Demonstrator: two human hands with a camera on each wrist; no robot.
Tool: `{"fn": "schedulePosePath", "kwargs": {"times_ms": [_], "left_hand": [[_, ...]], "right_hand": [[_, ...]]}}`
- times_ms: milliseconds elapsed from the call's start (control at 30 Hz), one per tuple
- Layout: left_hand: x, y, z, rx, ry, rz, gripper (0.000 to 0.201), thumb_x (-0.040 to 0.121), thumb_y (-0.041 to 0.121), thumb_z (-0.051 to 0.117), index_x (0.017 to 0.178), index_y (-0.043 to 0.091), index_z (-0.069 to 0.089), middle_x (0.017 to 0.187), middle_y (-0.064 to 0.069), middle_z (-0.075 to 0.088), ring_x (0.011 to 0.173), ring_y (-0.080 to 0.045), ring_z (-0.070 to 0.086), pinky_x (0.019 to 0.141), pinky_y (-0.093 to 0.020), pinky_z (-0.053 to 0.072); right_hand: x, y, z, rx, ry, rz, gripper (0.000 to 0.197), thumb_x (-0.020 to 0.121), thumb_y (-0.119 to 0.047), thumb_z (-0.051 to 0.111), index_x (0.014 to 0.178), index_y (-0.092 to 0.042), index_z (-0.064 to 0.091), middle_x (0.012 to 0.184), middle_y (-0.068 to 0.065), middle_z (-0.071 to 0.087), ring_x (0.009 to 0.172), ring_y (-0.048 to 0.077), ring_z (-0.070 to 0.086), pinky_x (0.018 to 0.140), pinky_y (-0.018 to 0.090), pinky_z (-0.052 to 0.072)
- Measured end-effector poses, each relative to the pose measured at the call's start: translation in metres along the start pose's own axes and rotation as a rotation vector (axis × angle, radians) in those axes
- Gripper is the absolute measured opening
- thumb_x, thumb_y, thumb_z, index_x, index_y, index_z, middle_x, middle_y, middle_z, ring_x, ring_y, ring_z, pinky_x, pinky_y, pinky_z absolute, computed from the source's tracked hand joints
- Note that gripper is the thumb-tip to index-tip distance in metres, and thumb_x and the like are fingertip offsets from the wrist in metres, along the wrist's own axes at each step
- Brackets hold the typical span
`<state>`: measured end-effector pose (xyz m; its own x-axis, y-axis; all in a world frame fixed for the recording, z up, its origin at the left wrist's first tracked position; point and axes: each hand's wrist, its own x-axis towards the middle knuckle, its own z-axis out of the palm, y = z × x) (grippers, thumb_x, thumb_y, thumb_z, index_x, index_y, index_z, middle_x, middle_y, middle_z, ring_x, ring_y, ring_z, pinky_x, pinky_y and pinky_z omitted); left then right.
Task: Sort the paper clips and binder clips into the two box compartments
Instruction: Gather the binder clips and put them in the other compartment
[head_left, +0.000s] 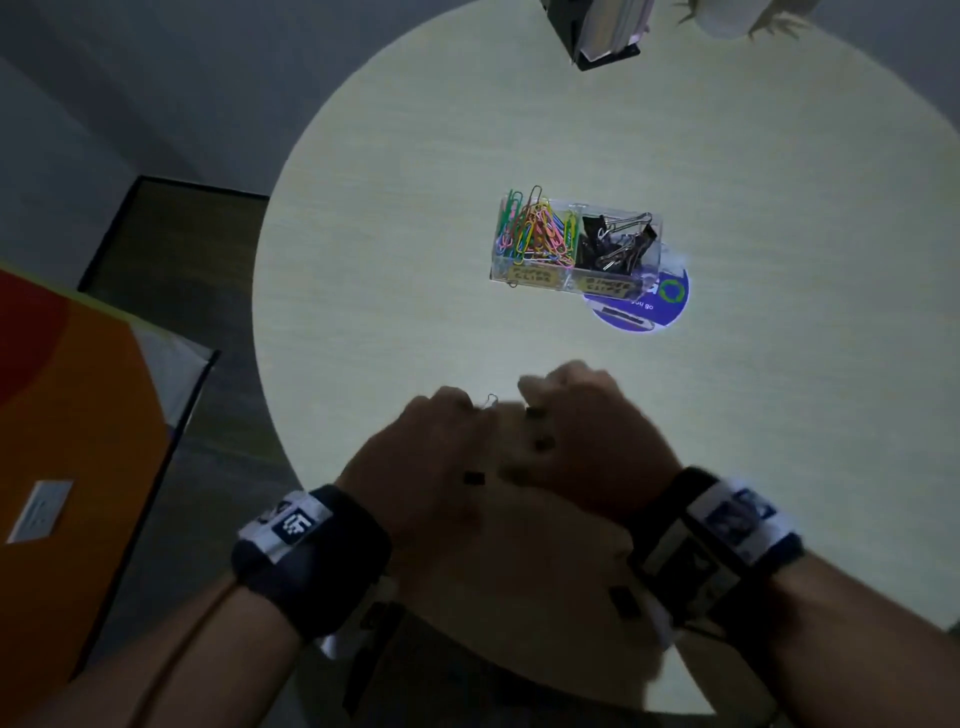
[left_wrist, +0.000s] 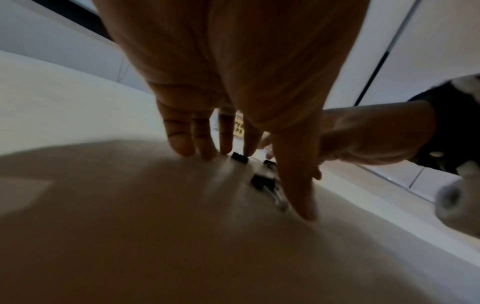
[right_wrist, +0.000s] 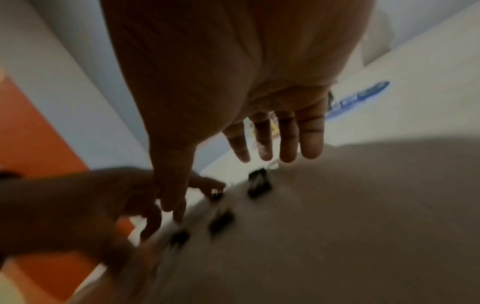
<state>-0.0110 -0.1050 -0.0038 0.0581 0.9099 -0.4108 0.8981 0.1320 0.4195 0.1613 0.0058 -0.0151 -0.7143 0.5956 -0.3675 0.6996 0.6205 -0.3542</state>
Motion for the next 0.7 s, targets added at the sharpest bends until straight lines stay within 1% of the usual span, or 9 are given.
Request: {"fn": "schedulePosePath", "kwargs": {"times_ms": [100,167,267,333,433,500,567,633,700], "left_hand": [[-0.006,-0.002,0.008,-0.078,0.006,0.007,0.058,0.082,0.046,0.031,0.132,0.023,0.048,0.124,-0.006,0.051,0.106,-0.027,0.055,0.088,-0.044,0.051],[-0.006,-0.006,0.011,-0.139,0.02,-0.019,0.051,0.087,0.045,0.031,0.129,0.025,0.054,0.124,-0.001,0.052,0.109,-0.021,0.055,0.093,-0.041,0.049],[-0.004,-0.01,0.012,-0.106,0.012,-0.013,0.056,0.087,0.042,0.029,0.13,0.02,0.058,0.124,-0.004,0.056,0.107,-0.024,0.059,0.091,-0.041,0.051],[-0.003,-0.011,0.011,-0.071,-0.015,-0.033,0.056,0.087,0.042,0.028,0.129,0.02,0.058,0.123,-0.004,0.055,0.104,-0.024,0.06,0.089,-0.04,0.051],[-0.002,-0.008,0.009,-0.04,-0.01,-0.06,0.055,0.083,0.046,0.025,0.119,0.022,0.059,0.119,-0.002,0.05,0.097,-0.022,0.058,0.084,-0.039,0.052],[-0.002,-0.006,0.008,-0.014,-0.02,-0.067,0.051,0.084,0.042,0.028,0.119,0.022,0.06,0.117,-0.004,0.051,0.097,-0.022,0.058,0.084,-0.039,0.052],[-0.001,-0.005,0.009,0.03,-0.02,-0.065,0.048,0.087,0.042,0.028,0.12,0.026,0.059,0.112,-0.003,0.052,0.097,-0.022,0.057,0.081,-0.039,0.052],[0.001,-0.002,0.012,0.074,-0.014,-0.07,0.038,0.093,0.04,0.035,0.123,0.028,0.055,0.109,-0.002,0.05,0.097,-0.022,0.055,0.079,-0.038,0.051],[0.002,0.004,0.013,0.096,-0.003,-0.09,0.03,0.097,0.034,0.043,0.123,0.026,0.054,0.109,-0.004,0.049,0.096,-0.023,0.054,0.078,-0.038,0.051]], "right_hand": [[-0.014,-0.012,0.027,-0.008,-0.001,0.049,0.061,0.062,-0.07,0.057,0.111,-0.034,0.053,0.114,0.0,0.049,0.097,0.026,0.05,0.075,0.044,0.052],[-0.02,-0.013,0.039,-0.016,0.025,0.04,0.047,0.07,-0.06,0.053,0.107,-0.032,0.057,0.113,0.001,0.05,0.098,0.028,0.052,0.077,0.046,0.05],[-0.024,-0.013,0.049,0.065,0.08,-0.025,0.028,0.082,-0.04,0.045,0.095,-0.022,0.061,0.105,0.008,0.054,0.093,0.033,0.055,0.076,0.044,0.051],[-0.027,-0.014,0.047,0.019,0.089,-0.036,0.024,0.082,-0.034,0.043,0.09,-0.02,0.061,0.101,0.008,0.055,0.088,0.031,0.056,0.071,0.041,0.051],[-0.032,-0.013,0.039,-0.008,0.109,0.019,0.016,0.075,-0.028,0.05,0.082,-0.019,0.061,0.093,0.005,0.057,0.074,0.028,0.057,0.058,0.036,0.048],[-0.034,-0.011,0.036,0.021,0.095,0.054,0.018,0.073,-0.027,0.054,0.087,-0.019,0.061,0.094,0.004,0.055,0.073,0.028,0.057,0.056,0.037,0.049],[-0.036,-0.01,0.034,0.047,0.059,0.093,0.019,0.075,-0.026,0.053,0.092,-0.019,0.057,0.098,0.003,0.049,0.076,0.028,0.055,0.059,0.043,0.052],[-0.038,-0.009,0.031,0.07,0.051,0.134,0.013,0.078,-0.023,0.056,0.089,-0.018,0.053,0.101,0.002,0.045,0.077,0.027,0.053,0.061,0.045,0.052],[-0.039,-0.009,0.029,0.082,0.046,0.166,0.01,0.081,-0.023,0.057,0.087,-0.016,0.051,0.105,0.003,0.042,0.077,0.026,0.053,0.063,0.045,0.053]]}}
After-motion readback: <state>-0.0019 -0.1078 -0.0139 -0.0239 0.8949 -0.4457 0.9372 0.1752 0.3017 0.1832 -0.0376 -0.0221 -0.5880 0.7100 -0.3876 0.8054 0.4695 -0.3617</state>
